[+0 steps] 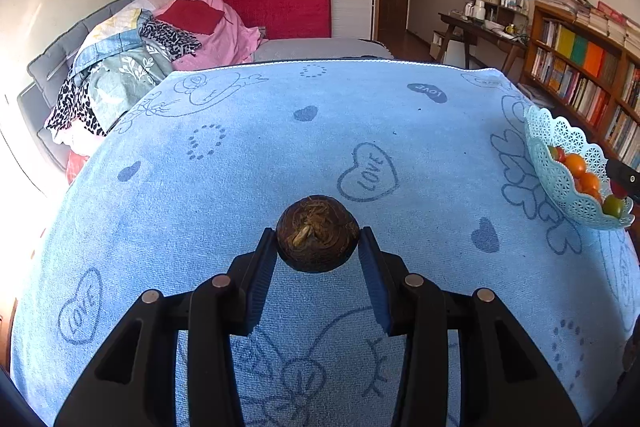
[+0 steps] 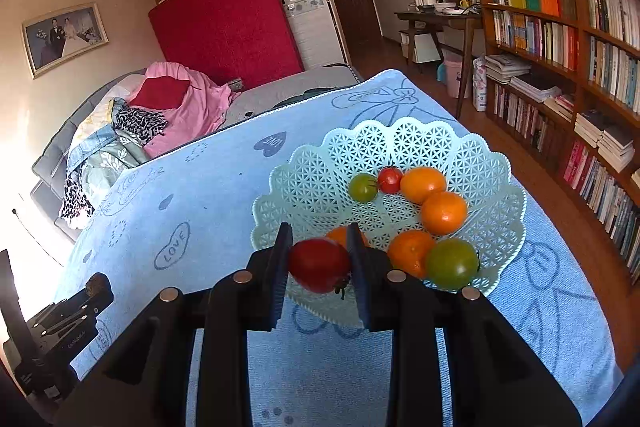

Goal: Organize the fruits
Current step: 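Carry the brown fruit and red tomato over the basket with both tools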

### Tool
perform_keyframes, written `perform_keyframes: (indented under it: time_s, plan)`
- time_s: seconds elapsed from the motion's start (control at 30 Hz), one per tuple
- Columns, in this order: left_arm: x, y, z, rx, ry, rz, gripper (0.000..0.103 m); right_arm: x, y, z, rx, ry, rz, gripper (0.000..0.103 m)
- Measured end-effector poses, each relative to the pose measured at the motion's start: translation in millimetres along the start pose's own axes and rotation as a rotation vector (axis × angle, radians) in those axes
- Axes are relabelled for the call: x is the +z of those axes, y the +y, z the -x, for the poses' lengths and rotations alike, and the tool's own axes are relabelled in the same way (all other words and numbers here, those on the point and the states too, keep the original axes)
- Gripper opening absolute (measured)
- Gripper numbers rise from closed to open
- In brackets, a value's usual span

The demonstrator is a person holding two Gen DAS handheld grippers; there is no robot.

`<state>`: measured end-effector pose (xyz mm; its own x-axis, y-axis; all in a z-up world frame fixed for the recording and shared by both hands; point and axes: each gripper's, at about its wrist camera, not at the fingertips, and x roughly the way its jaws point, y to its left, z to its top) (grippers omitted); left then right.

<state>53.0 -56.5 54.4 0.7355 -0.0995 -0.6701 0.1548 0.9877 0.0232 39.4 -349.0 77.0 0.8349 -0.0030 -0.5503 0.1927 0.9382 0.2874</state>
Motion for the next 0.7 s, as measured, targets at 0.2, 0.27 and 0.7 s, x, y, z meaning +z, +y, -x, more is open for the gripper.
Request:
perform_keyframes:
  time_s: [0.2,0.27,0.7]
  plan:
    - [7.3,-19.1,2.9,-0.011,-0.008,-0.035,0.043,2.1,-22.1,0.4,-0.020,-0.006,-0.037,0.029]
    - [9.0,-24.2,2.0,-0.012,-0.008,-0.047,0.043,1.8,-27.9,-1.0,-0.022,-0.005,-0.048,0.029]
    - [29.9,-58.2,-1.3,-0.113,0.002,-0.105,0.043,2.0,-48.2,3.8,-0.044,-0.033,-0.092,0.058]
